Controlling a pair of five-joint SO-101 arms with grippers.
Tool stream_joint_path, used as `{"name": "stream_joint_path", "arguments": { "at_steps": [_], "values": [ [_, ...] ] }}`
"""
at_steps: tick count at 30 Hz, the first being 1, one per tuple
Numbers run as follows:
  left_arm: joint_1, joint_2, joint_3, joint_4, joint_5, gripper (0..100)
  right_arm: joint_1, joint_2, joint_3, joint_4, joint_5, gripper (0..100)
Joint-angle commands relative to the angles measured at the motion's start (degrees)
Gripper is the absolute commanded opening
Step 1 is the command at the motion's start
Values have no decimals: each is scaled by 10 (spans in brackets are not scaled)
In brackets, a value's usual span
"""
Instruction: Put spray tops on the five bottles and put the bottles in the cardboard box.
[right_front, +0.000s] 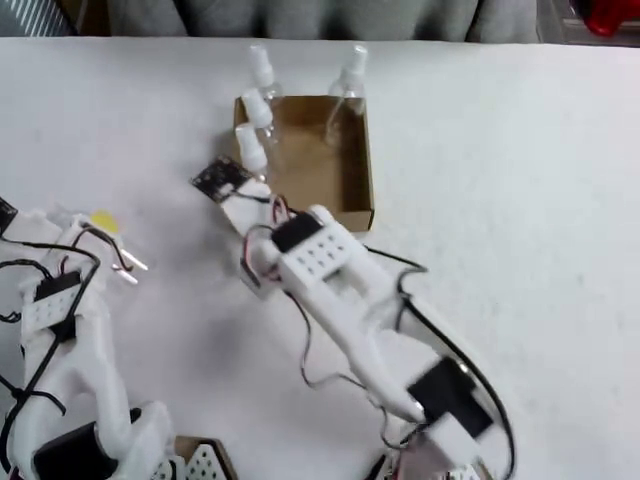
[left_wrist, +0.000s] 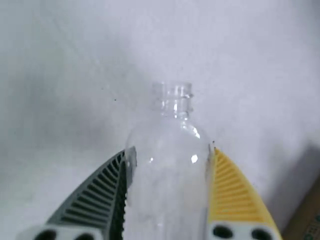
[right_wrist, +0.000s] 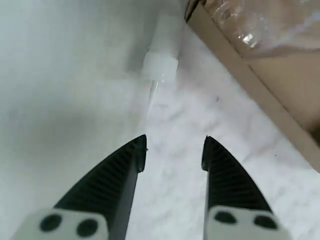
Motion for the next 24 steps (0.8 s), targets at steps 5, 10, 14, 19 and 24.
{"name": "stream_joint_path", "arguments": {
  "at_steps": [5, 10, 14, 19, 24],
  "values": [
    [-6, -2, -15, -16, 4, 20, -38, 98, -127, -10, 2, 149],
    [-6, -2, -15, -16, 4, 20, -41, 168, -190, -10, 6, 149],
    [-6, -2, -15, -16, 4, 20, -33, 223, -235, -10, 6, 149],
    [-6, -2, -15, -16, 4, 20, -30, 268, -276, -7, 7, 147],
    [-5, -2, -15, -16, 4, 20, -30, 284, -280, -10, 37, 137]
  ]
}}
